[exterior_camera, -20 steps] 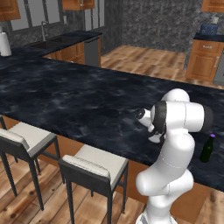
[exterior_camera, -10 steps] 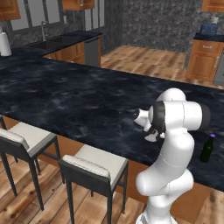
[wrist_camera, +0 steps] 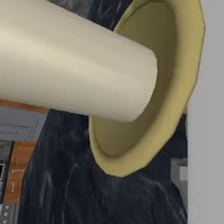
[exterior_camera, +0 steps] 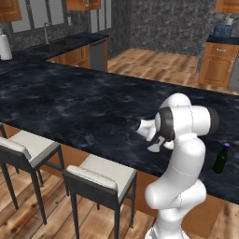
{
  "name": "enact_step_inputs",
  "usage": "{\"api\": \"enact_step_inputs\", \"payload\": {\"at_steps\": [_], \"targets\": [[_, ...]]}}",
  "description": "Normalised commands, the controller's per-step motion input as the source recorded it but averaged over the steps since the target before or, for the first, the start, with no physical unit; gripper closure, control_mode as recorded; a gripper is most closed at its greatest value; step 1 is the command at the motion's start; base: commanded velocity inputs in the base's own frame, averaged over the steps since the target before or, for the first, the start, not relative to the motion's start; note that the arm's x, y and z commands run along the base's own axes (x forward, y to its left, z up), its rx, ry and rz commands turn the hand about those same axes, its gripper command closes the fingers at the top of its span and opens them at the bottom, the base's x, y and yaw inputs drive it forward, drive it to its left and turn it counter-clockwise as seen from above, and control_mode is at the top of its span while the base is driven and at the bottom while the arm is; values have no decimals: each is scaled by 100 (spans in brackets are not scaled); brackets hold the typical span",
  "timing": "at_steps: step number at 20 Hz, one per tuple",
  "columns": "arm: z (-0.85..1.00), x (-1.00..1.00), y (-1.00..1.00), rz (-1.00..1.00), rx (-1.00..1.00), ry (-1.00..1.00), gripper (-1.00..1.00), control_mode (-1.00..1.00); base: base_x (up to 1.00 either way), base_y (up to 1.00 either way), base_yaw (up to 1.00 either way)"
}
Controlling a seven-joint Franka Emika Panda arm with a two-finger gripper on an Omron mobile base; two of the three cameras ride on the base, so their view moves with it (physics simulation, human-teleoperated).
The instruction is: Get the candle and the beer from the cabinet and move them to the dining counter.
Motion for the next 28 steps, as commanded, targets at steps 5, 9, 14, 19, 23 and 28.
{"api": "enact_step_inputs", "payload": {"at_steps": [5,9,14,19,23,28], "targets": [[-62,-31,38,-19,-13,-22,-100,-100,0,0,0],[-51,-26,34,-18,-10,-26,-100,-100,0,0,0],[-46,-20,34,-17,-7,-27,-100,-100,0,0,0],[-41,-15,32,-13,-6,-29,-100,-100,0,0,0],[-37,-16,32,-11,-6,-29,-100,-100,0,0,0],[-20,-26,31,-4,-2,-27,-100,-100,0,0,0]]}}
